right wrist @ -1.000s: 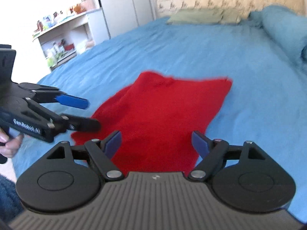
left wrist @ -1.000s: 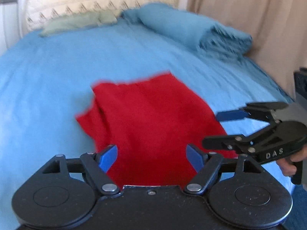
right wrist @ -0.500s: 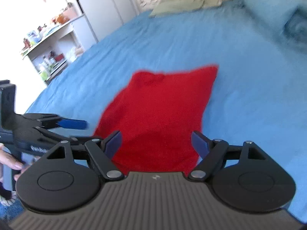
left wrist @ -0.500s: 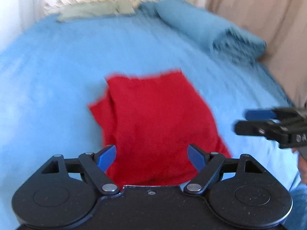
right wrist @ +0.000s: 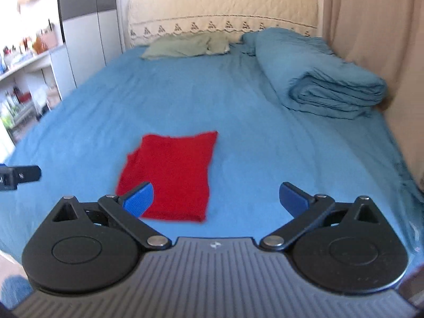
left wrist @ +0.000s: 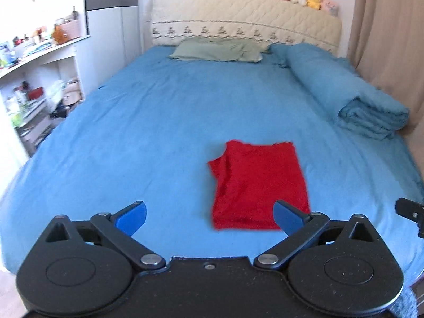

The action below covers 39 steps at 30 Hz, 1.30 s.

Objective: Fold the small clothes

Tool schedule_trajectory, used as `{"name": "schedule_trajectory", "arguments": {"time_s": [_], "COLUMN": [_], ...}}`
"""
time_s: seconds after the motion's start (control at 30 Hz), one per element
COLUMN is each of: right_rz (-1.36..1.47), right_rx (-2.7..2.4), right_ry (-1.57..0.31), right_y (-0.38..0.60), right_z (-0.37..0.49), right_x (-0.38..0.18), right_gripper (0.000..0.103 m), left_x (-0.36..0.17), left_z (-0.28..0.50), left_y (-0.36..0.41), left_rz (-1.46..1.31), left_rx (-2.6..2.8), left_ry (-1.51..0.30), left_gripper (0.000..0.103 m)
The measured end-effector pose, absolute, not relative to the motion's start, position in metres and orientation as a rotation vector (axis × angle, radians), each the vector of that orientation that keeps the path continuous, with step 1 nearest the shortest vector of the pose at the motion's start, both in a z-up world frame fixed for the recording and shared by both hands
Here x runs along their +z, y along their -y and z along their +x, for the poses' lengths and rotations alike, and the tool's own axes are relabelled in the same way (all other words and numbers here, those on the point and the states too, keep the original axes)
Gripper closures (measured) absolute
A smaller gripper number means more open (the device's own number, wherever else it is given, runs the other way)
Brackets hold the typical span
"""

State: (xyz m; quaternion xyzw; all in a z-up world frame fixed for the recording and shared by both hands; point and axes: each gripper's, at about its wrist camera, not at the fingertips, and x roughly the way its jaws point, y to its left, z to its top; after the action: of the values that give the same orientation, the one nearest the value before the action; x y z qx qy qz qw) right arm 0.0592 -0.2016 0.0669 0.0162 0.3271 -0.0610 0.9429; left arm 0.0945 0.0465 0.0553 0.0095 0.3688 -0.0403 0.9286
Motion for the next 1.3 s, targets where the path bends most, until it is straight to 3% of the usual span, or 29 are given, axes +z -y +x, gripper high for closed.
{"name": "schedule_trajectory", "arguments": {"time_s": [0.5, 1.3], "right_rz": [0.067, 0.070], "right_rx": [-0.146, -0.149], "right_ry": [-0.810, -0.817], "right_y": [0.191, 0.192], "right_z": [0.003, 0.003], "right_x": [0.024, 0.029], "right_gripper": [0.000, 0.000], "left_x": [0.029, 0.038], "left_z": [0.033, 0.029], "left_y": [-0.034, -0.032], "left_rz": [0.142, 0.140], "left_rx": [-0.084, -0.090], "left_ry": [-0.752, -0.724], "left_gripper": [0.000, 0.000]}}
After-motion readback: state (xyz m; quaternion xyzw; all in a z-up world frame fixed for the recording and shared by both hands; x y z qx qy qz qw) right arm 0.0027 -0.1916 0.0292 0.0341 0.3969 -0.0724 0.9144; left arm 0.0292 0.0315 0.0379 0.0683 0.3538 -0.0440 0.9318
